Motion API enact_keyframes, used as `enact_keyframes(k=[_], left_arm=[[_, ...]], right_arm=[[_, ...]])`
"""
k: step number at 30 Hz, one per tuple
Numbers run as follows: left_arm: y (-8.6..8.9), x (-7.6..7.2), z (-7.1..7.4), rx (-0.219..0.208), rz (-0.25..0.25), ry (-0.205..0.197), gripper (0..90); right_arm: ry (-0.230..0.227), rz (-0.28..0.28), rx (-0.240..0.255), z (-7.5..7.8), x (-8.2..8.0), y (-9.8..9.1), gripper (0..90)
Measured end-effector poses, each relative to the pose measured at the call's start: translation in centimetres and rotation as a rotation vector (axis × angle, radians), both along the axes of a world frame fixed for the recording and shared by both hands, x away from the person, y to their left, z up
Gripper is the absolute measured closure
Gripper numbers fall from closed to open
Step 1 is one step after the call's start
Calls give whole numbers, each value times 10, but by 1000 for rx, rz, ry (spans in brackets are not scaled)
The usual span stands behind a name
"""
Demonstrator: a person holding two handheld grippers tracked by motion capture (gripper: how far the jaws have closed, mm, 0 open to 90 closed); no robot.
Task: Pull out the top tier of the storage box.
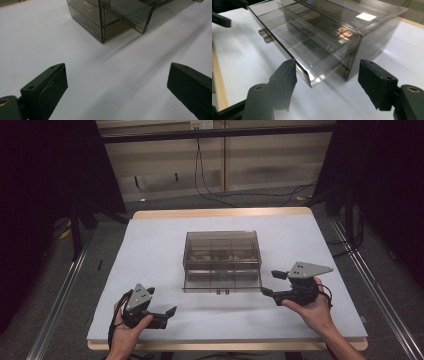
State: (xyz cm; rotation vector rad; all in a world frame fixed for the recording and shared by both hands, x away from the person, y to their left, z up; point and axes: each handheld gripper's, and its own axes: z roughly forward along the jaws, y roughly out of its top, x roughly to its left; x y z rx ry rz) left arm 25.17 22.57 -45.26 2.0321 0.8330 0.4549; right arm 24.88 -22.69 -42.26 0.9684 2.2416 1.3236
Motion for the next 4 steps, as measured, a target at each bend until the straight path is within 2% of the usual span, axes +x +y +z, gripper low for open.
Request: enact_keyframes(k=[3, 4], left_arm=[[1, 0, 1, -7, 1, 0, 29], [1, 0, 1, -7, 1, 0, 29]], right_arm=[[0, -34, 15, -5, -5, -3, 327], [-14, -41, 15, -5, -6, -4, 356]])
